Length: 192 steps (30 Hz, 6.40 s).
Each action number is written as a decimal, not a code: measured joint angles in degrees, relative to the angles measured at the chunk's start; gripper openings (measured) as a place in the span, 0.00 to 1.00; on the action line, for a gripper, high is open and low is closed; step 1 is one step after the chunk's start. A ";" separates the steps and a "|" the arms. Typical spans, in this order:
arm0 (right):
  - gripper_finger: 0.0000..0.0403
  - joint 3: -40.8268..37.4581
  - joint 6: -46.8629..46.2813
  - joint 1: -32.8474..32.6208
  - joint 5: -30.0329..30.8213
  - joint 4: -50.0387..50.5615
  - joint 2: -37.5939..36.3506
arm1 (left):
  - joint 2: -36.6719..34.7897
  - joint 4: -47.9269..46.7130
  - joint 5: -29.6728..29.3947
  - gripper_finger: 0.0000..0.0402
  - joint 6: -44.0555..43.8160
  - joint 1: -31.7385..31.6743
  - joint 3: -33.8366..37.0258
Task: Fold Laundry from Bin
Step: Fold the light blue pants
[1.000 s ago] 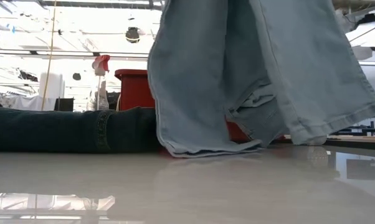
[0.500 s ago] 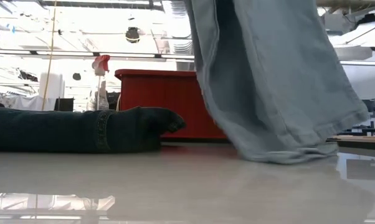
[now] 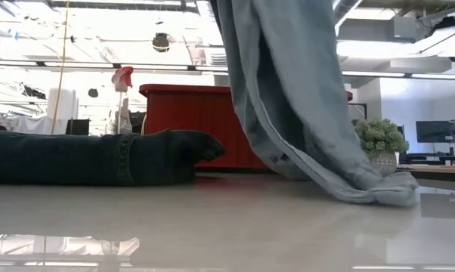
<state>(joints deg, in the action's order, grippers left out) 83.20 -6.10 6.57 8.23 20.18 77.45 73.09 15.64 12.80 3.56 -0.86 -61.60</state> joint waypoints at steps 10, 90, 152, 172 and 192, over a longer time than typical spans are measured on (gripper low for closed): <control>0.05 0.00 8.36 -1.51 -0.20 6.47 0.02 | -2.49 -4.01 -2.82 0.56 -1.90 -1.13 0.00; 0.48 -33.79 51.15 -10.76 12.09 -83.65 11.78 | -19.27 -7.44 -8.91 0.00 -23.70 3.63 -0.04; 0.13 -22.27 59.11 -10.54 19.99 -69.19 2.43 | -22.34 -25.84 -7.60 0.32 -23.63 3.62 -0.09; 0.61 -22.27 69.41 -16.93 35.85 -63.11 2.40 | -22.37 -37.41 -11.56 0.32 -23.61 3.65 -0.07; 0.63 -16.84 2.14 -23.64 25.44 15.72 -3.24 | -21.67 -57.53 -20.87 0.32 -32.29 4.53 0.95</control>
<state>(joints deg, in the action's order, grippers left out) 66.36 -3.96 -17.07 33.67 35.90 74.21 51.42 -41.88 -8.08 -28.73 3.66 -60.66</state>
